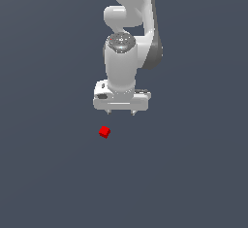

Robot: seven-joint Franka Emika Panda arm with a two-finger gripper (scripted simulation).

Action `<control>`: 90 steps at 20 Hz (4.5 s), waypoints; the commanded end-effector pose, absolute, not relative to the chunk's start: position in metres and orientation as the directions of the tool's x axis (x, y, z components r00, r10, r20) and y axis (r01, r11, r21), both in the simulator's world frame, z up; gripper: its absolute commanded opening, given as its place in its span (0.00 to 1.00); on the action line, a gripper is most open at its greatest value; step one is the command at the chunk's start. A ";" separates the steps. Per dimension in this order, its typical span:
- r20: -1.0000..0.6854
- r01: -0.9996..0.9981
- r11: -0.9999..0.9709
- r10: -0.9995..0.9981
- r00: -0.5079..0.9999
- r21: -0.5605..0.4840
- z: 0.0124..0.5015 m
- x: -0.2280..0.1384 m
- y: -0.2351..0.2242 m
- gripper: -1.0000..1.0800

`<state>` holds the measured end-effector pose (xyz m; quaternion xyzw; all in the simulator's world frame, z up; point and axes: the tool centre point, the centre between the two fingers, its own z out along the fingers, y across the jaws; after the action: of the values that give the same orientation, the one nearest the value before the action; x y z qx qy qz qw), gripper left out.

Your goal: Pick up the red cube and move it to a goal position.

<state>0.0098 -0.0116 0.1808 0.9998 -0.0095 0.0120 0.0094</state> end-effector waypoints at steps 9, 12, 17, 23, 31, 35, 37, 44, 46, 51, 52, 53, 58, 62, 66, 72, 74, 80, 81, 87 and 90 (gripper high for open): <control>0.022 -0.067 -0.998 -0.067 0.998 0.017 0.161 0.013 -0.022 0.96; 0.019 -0.109 -0.994 -0.109 0.994 0.015 0.143 0.015 -0.032 0.96; 0.014 -0.205 -0.979 -0.205 0.979 0.012 0.103 0.018 -0.054 0.96; 0.007 -0.318 -0.948 -0.318 0.948 0.006 0.054 0.019 -0.081 0.96; 0.001 -0.388 -0.922 -0.388 0.922 0.001 0.022 0.018 -0.097 0.96; 0.000 -0.394 -0.919 -0.394 0.919 0.001 0.020 0.018 -0.098 0.00; 0.000 -0.394 -0.919 -0.394 0.919 0.001 0.020 0.018 -0.098 0.00; 0.000 -0.394 -0.919 -0.394 0.919 0.001 0.020 0.018 -0.098 0.00; 0.000 -0.393 -0.919 -0.393 0.919 0.001 0.020 0.018 -0.098 0.00; 0.000 -0.393 -0.919 -0.393 0.919 0.001 0.028 0.016 -0.095 0.00; 0.000 -0.393 -0.919 -0.393 0.919 0.001 0.031 0.015 -0.094 0.00; 0.000 -0.393 -0.919 -0.393 0.919 0.001 0.034 0.014 -0.093 0.00; 0.000 -0.393 -0.919 -0.393 0.919 0.000 0.058 0.006 -0.085 0.00; 0.000 -0.393 -0.919 -0.393 0.919 0.000 0.086 -0.002 -0.075 0.00; 0.000 -0.394 -0.919 -0.394 0.919 -0.001 0.121 -0.013 -0.063 0.00; 0.000 -0.394 -0.919 -0.394 0.919 -0.001 0.180 -0.031 -0.043 0.00; 0.000 -0.394 -0.919 -0.394 0.919 0.000 0.201 -0.037 -0.036 0.00; 0.001 -0.394 -0.919 -0.394 0.919 0.001 0.261 -0.053 -0.016 0.00; 0.001 -0.394 -0.919 -0.394 0.919 0.001 0.270 -0.056 -0.013 0.00; 0.001 -0.394 -0.919 -0.394 0.919 0.001 0.314 -0.066 0.001 0.00; 0.001 -0.394 -0.919 -0.394 0.919 0.001 0.328 -0.069 0.006 0.00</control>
<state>-0.0675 0.0037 0.3206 0.9796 -0.2010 0.0006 0.0005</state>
